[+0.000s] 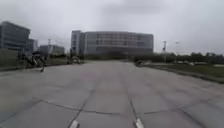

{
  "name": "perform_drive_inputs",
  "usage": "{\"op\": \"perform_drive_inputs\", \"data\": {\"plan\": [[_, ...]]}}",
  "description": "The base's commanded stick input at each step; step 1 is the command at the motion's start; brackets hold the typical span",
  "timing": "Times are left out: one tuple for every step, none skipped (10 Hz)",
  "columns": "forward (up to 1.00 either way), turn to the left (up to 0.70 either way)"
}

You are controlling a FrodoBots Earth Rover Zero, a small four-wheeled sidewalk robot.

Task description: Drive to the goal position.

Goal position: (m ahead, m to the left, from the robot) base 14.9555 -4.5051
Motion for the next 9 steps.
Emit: {"op": "perform_drive_inputs", "data": {"plan": [[1.00, 0.00], [1.00, 0.00], [1.00, 0.00], [1.00, 0.00], [1.00, 0.00], [1.00, 0.00], [1.00, -0.08], [1.00, -0.30], [1.00, -0.25]]}}
